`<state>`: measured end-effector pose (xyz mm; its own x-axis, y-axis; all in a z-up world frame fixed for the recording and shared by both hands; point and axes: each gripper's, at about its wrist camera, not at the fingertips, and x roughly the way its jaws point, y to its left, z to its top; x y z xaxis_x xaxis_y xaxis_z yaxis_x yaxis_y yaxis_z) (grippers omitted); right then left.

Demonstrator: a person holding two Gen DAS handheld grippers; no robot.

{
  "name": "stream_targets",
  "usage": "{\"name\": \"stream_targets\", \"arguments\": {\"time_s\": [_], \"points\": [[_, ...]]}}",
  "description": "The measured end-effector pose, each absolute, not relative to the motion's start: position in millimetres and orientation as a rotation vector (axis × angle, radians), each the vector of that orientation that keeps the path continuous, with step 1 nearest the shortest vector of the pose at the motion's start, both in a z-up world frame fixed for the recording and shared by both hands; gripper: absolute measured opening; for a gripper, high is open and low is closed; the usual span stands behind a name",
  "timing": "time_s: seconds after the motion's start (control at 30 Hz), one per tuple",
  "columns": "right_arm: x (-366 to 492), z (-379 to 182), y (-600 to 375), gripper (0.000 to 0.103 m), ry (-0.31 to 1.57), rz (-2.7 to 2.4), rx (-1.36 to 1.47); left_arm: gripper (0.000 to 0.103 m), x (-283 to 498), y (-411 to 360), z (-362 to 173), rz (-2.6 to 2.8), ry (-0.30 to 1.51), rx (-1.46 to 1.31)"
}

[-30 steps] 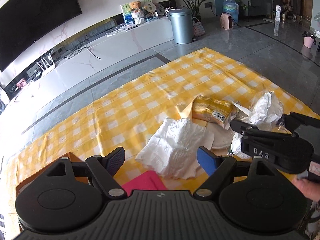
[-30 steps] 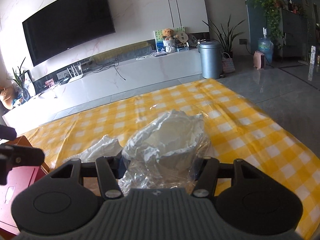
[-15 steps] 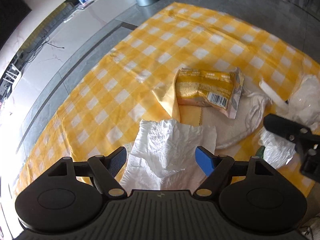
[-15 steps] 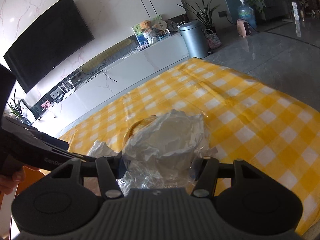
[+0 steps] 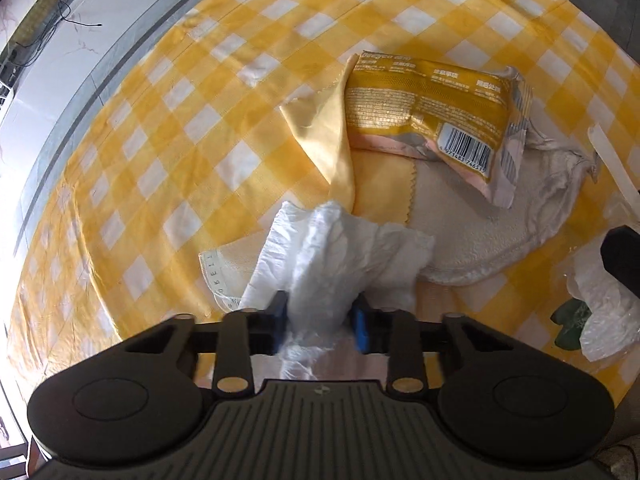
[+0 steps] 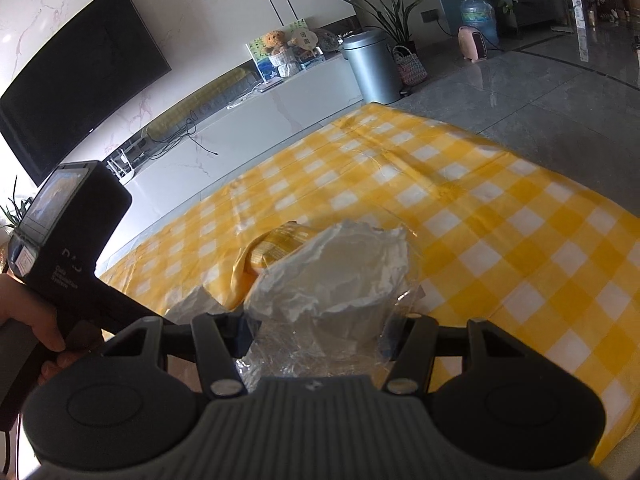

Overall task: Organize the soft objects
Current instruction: 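Grasp the crumpled white paper with the left tool while the right tool holds the plastic bag, then carry both items to the white box while the right tool opens to drop the plastic bag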

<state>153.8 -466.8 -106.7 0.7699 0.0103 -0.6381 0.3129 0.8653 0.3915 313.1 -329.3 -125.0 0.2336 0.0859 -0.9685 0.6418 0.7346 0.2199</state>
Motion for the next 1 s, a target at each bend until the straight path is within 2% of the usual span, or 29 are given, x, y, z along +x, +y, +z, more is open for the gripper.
{"name": "stream_targets", "arguments": {"time_s": [0.03,0.13,1.0], "points": [[154,-107,-467,0.057,0.683,-0.178,0.506,0.019,310,-329,-121,-0.416,1.295,0.675],[156,-107,-466,0.057,0.695,-0.188,0.5,0.015,308,-324,-106,-0.399,1.298,0.624],[154,-82,-441,0.057,0.659,-0.148,0.432,0.015,239,-217,50,-0.616,0.987,0.135]]}}
